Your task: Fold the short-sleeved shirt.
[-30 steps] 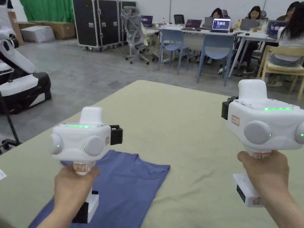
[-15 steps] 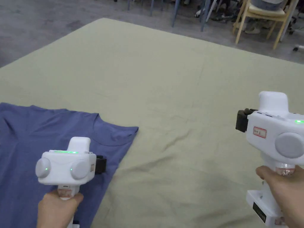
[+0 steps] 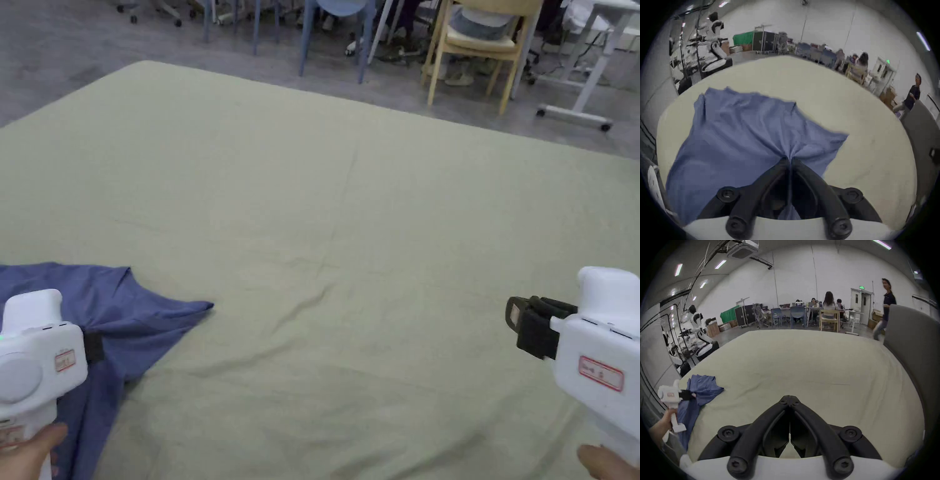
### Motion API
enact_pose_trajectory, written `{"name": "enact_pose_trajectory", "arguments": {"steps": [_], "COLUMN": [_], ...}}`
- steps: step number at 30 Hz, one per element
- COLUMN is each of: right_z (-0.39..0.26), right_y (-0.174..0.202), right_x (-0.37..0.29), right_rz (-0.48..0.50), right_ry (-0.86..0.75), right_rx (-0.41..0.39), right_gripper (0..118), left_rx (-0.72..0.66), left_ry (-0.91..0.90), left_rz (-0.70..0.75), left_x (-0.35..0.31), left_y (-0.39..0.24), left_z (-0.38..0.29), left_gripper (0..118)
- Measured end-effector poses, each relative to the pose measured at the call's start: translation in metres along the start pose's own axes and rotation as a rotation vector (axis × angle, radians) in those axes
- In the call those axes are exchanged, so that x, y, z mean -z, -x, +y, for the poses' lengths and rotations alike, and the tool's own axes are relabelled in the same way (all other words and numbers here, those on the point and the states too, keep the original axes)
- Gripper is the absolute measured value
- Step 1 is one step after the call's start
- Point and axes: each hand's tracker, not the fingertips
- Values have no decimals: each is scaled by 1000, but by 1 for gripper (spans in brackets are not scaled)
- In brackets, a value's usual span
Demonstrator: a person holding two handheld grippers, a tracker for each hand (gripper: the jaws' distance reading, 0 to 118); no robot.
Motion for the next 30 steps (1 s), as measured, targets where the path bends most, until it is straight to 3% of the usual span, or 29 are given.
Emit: {"name": "enact_pose_trajectory", "arguments": {"steps": [4,9,13,19,22,26,30], "right_z": [-9,-28,-49,-86,-108,-129,-141], "right_y": [-46,-94,-125,-160,-182,-200,-211], "right_x": [-66,-149,-211,-288,-307,-313,-308], "right_rz": [-70,-195,-284,-406,-451,-486,-492], "right_ry": [-64,-121,-154,-182,-181,-146,-123], "right_rx": [60,125,169,240,277,303,315], "right_gripper": [3,3,3,3,3,3,3], "left_rx": [85,214,364,687,925,1217,1328], "left_ry": [-56,-123,-84,34,95,213,268], "left_rz": [-89,-330,-608,-842,-971,-1076,-1033], "left_x": [-31,-74,-112,-156,-191,-216,-210], "left_y": [-59,-178,-297,-450,-499,-531,-533], "left_z": [20,30,5,-102,-178,-265,-315], "left_gripper": [0,0,0,0,0,0,0]}}
